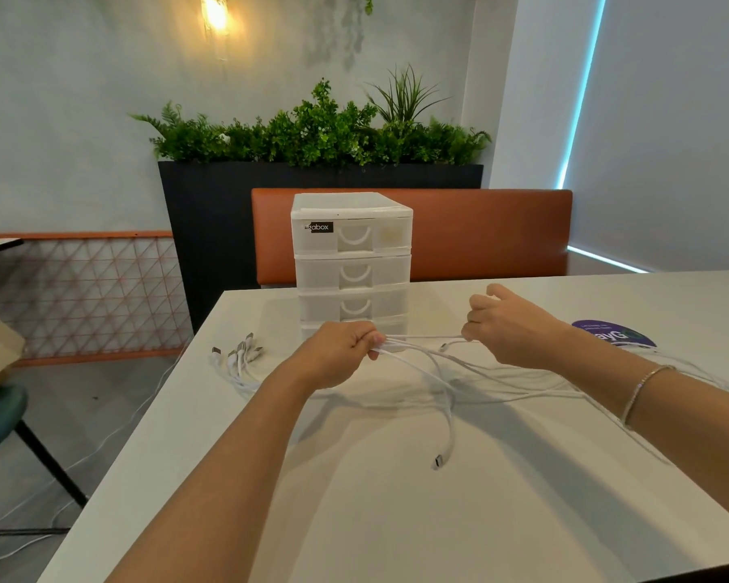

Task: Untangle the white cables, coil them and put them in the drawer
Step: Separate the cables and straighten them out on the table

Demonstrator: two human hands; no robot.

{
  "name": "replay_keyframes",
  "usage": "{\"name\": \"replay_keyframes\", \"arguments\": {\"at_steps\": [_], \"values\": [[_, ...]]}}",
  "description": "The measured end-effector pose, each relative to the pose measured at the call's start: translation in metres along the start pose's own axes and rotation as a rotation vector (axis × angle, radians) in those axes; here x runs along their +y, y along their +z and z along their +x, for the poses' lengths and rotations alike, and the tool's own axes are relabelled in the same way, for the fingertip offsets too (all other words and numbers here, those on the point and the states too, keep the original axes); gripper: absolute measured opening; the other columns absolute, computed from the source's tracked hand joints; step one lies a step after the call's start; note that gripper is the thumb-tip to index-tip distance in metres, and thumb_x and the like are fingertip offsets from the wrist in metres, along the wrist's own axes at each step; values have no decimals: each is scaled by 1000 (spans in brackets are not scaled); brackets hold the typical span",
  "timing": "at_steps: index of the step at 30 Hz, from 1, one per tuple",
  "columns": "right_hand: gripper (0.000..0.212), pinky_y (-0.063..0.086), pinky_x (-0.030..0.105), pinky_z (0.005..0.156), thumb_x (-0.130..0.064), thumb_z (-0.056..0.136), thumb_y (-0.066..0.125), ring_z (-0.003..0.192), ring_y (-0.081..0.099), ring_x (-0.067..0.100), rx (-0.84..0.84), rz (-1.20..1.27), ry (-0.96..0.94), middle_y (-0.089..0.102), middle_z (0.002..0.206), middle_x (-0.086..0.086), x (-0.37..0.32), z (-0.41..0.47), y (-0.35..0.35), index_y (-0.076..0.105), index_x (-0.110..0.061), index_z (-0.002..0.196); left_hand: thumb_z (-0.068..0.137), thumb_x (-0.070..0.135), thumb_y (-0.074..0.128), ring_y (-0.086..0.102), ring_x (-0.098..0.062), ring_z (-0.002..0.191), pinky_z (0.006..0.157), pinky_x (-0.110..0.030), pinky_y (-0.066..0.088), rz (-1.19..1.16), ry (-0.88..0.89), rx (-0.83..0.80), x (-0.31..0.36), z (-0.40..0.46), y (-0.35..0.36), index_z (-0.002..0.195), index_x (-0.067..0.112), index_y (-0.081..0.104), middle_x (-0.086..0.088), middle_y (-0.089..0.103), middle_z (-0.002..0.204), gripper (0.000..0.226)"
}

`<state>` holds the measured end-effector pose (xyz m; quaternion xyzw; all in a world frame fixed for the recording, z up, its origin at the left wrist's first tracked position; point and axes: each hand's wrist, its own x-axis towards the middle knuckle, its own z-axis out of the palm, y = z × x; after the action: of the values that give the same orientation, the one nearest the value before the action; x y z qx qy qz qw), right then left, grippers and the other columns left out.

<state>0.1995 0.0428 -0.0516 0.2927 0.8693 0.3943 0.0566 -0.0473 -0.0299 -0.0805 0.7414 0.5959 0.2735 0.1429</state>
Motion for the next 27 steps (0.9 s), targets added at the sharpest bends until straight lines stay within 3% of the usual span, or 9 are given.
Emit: {"name": "replay_keyframes", "arguments": {"at_steps": [3, 6, 12, 13, 15, 18, 23, 27], "values": [[28, 31, 38, 99, -11, 93, 40, 106, 49, 22, -117, -5, 45, 64, 103, 0, 8, -13, 14, 61, -16, 110, 101, 28, 35, 44, -6, 67, 62, -15, 35, -13, 0, 15, -1, -2, -2, 75, 26, 52, 13, 52, 74, 31], [33, 26, 36, 104, -16, 98, 33, 116, 43, 18, -279, -42, 97, 58, 121, -2, 16, -26, 16, 52, -18, 125, 101, 28, 35, 43, -7, 65, 60, -15, 34, -24, -1, 12, 0, -4, -3, 73, 26, 52, 11, 51, 73, 32], [31, 32, 33, 99, -18, 96, 37, 118, 43, 16, -484, -19, 289, 58, 123, -5, 34, -45, 26, 55, -22, 122, 101, 28, 35, 43, -8, 66, 61, -16, 34, -36, -3, 16, -2, -4, -3, 74, 26, 53, 7, 53, 74, 32], [31, 34, 33, 99, -17, 95, 40, 118, 44, 16, -488, 89, 353, 57, 124, -4, 33, -40, 26, 56, -23, 121, 101, 28, 36, 45, -9, 68, 62, -17, 34, -46, 2, 19, -2, -4, -2, 73, 27, 53, 4, 55, 76, 33], [28, 36, 29, 98, -21, 94, 48, 118, 47, 17, -343, 488, 439, 56, 128, -3, 26, -26, 17, 60, -25, 119, 100, 27, 37, 49, -14, 76, 66, -18, 36, -76, 15, 25, -2, -4, -1, 75, 26, 54, 1, 57, 81, 31], [30, 34, 21, 90, -36, 92, 55, 109, 52, 10, -113, 1027, 390, 60, 123, -7, -3, 1, -23, 64, -22, 117, 100, 25, 39, 52, -11, 82, 68, -13, 36, -131, 22, 9, 0, -6, -2, 79, 24, 57, 8, 56, 79, 28], [21, 40, 32, 79, -30, 91, 57, 86, 55, 19, -157, 1321, 272, 68, 101, 12, -41, 35, -57, 71, -15, 98, 99, 25, 42, 45, -3, 64, 61, -14, 34, -170, 33, -4, 5, -8, -4, 83, 16, 62, 12, 50, 69, 27], [16, 43, 24, 76, -21, 89, 62, 69, 61, 9, -182, 1518, 333, 68, 70, -1, -41, 37, -57, 72, -9, 86, 97, 28, 46, 45, 2, 54, 58, -15, 35, -252, -3, -40, 6, -8, -6, 88, 2, 65, 17, 55, 57, 33]]}}
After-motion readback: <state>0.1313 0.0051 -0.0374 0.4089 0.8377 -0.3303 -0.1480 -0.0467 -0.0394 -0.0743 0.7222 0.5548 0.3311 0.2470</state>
